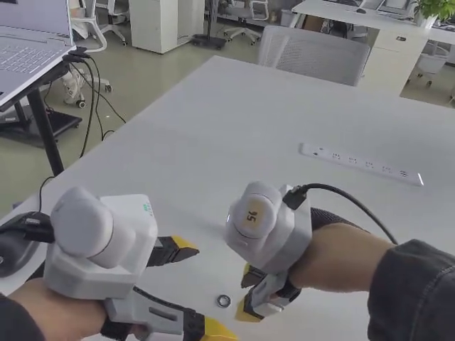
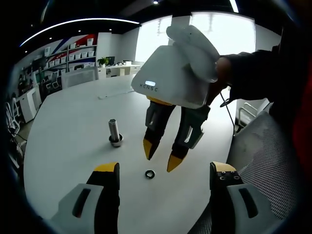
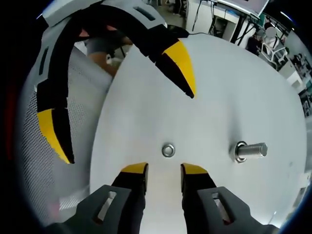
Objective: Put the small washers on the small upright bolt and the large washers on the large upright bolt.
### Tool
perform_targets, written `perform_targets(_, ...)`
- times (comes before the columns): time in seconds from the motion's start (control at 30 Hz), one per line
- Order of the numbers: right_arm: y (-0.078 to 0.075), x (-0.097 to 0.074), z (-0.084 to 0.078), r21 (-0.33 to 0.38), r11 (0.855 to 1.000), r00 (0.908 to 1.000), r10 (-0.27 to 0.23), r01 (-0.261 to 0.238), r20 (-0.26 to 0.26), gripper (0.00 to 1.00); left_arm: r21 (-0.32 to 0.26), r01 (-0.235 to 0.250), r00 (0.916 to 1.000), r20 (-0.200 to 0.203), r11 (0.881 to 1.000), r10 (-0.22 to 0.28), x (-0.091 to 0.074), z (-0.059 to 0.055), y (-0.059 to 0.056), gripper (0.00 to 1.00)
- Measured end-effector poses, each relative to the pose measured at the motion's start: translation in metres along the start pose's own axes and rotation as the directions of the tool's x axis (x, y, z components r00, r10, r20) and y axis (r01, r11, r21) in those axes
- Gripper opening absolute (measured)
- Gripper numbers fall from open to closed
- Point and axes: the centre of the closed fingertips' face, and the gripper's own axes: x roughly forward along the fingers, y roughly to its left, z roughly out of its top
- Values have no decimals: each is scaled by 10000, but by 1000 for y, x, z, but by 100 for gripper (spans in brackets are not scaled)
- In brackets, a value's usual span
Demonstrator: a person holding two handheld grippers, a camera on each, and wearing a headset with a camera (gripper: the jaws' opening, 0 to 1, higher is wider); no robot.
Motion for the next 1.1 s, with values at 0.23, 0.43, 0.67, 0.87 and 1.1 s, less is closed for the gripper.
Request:
perform_targets(0.23, -1, 10, 8, -114, 9999, 9999, 125, -125, 33, 27, -10, -25, 10000, -37, 10000, 25, -1, -1, 1, 75)
perform_targets(0.43, -2, 16, 7, -116, 9997, 9997, 230, -230, -45, 25, -35, -35, 10000, -8, 10000, 35, -1, -1, 0, 75)
perform_targets(0.67, -3, 20, 6, -196, 9996, 9997, 210, -212, -86, 23, -52, -40, 10000, 35, 10000, 40, -1, -1, 0, 75)
perform_targets(0.87, -3, 20, 6, -553, 9985, 9997, -1, -13, -249, 21, -39, -25, 10000, 52, 10000, 25, -1, -1, -1, 75)
perform_targets(1.1, -2, 21, 9, -798, 9968, 9997, -86, 68, -226, 19, -32, -12, 10000, 77, 10000, 13, -1, 0, 0, 75)
